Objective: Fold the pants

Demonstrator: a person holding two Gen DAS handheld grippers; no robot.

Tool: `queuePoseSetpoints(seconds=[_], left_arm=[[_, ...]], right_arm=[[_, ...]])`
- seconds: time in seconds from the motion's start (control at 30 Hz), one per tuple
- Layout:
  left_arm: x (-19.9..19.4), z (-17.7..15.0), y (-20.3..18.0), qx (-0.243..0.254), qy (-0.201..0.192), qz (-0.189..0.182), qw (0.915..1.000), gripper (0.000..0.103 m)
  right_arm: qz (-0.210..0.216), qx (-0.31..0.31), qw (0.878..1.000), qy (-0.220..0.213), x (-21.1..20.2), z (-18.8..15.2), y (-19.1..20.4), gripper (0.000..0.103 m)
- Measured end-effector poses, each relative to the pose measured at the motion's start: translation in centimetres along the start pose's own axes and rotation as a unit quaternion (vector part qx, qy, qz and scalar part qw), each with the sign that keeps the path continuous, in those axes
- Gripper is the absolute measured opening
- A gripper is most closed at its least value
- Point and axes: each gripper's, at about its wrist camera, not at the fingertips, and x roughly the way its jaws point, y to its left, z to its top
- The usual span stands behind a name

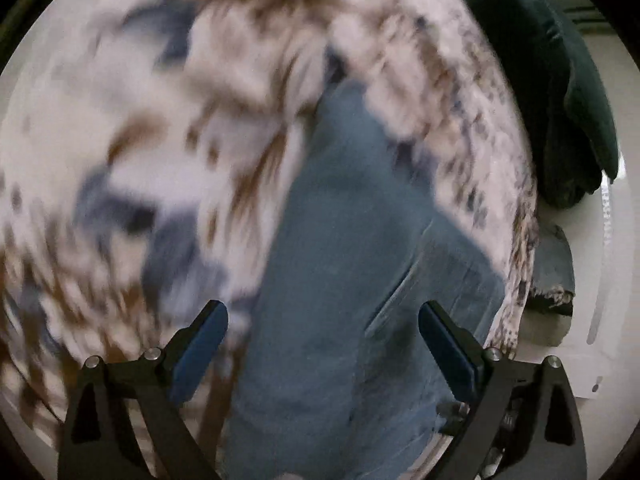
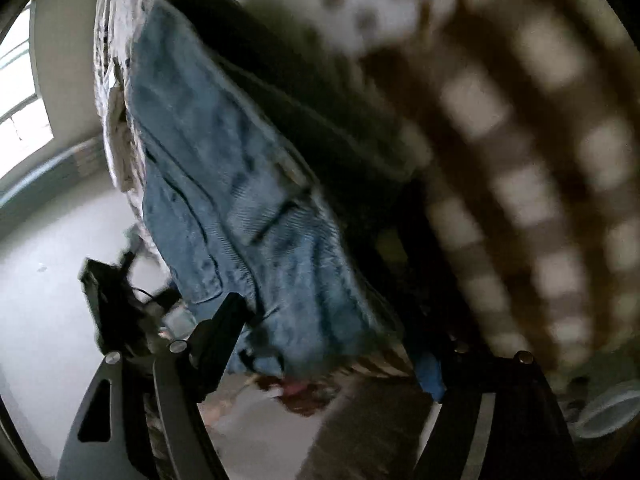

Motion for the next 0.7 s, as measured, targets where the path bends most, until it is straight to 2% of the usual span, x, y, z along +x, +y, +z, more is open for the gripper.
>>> queuePoseSetpoints(seconds=[0.07, 0.2, 0.27, 0.33, 0.37, 0.43, 0.53, 0.57, 0.6, 0.67, 0.7], left_arm=[[0.5, -0.7, 0.7, 0.000, 0.008, -0.002, 1.0000, 0.097], [0.9, -1.6, 1.5, 0.002, 0.021, -0.014, 0.9997, 0.097], [0.9, -1.7, 1.5, 0.008, 0.024, -0.016, 0.9996, 0.097], [1.1, -1.6, 1.6, 0.009, 0.027, -0.017, 0.9995, 0.098], [1.1, -1.7, 1.7, 0.010, 0.029, -0.019, 0.9994, 0.098], [1.6, -1.6, 1.5, 0.014, 0.033, -0.017, 0.9992, 0.099], [2.1, -1.5, 1.2, 0.019, 0.034, -0.012, 0.9992, 0.098], [2.0, -1.6, 0.8, 0.027, 0.029, -0.016, 0.9991, 0.093], [1.7, -1.8, 0.2, 0.040, 0.022, -0.025, 0.9986, 0.060], [1.0, -2.2, -0.9, 0.066, 0.014, -0.009, 0.9977, 0.046], [0.5, -2.5, -1.3, 0.071, 0.011, -0.017, 0.9973, 0.031]], right_arm=[[0.043, 0.014, 0.999, -0.017, 1.6, 0.3, -0.1, 0.082], [0.096, 0.014, 0.995, -0.038, 2.4, 0.1, 0.9, 0.082], [0.118, -0.012, 0.992, -0.032, 2.6, -0.4, 2.6, 0.082], [0.171, -0.016, 0.985, -0.017, 3.0, -0.6, 3.6, 0.081], [0.168, -0.019, 0.985, -0.015, 3.2, -0.4, 3.9, 0.081], [0.108, -0.036, 0.993, -0.019, 4.4, 0.6, 4.6, 0.081], [0.101, -0.016, 0.995, -0.017, 6.7, 2.1, 4.4, 0.081], [0.101, -0.011, 0.995, -0.021, 6.9, 2.3, 4.6, 0.075], [0.094, -0.011, 0.995, -0.027, 7.0, 2.3, 5.1, 0.061], [0.084, -0.018, 0.996, -0.039, 6.6, 1.8, 5.9, 0.047], [0.082, -0.021, 0.995, -0.044, 6.5, 1.3, 6.3, 0.043]])
